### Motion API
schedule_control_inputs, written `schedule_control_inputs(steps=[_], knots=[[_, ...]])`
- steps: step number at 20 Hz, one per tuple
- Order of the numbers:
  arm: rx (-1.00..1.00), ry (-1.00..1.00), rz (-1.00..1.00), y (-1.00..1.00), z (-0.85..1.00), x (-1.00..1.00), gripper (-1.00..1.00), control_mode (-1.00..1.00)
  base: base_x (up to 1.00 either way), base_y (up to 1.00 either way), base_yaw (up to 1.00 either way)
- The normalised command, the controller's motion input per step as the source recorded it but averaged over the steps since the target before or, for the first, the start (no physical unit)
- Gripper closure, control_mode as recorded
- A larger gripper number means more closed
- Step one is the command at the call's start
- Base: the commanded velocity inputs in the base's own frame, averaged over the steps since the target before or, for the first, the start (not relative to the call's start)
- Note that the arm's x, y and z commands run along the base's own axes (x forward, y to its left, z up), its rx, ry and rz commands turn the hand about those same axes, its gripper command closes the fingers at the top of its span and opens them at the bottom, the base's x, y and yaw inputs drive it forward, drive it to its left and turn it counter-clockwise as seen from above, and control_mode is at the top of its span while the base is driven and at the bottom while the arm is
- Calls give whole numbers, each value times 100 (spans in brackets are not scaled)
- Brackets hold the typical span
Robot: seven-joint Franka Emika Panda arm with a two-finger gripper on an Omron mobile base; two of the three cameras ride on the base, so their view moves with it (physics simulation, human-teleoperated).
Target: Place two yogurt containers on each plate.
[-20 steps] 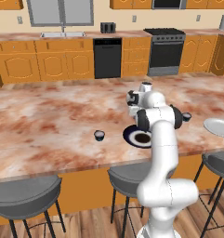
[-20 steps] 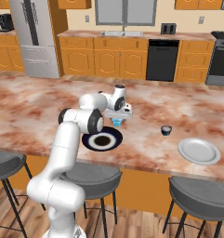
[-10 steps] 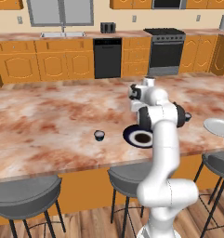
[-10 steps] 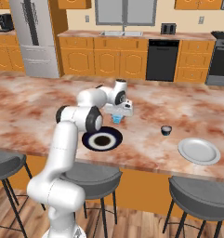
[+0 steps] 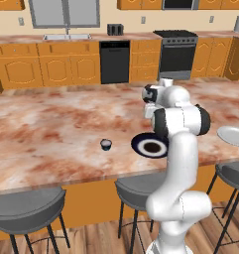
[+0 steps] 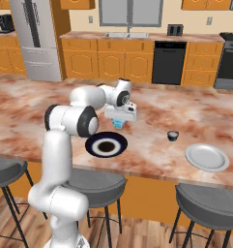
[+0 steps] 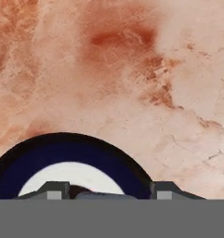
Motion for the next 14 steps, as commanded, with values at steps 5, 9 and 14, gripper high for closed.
schedule_control_inputs(steps=[5, 9, 14], knots=[[0, -3, 0, 34, 0, -77, 100, -100, 0, 0, 0], [0, 0, 0, 23, -14, -8, 100, -100, 0, 0, 0], [0, 0, 1, 4, -44, 13, 100, -100, 0, 0, 0]])
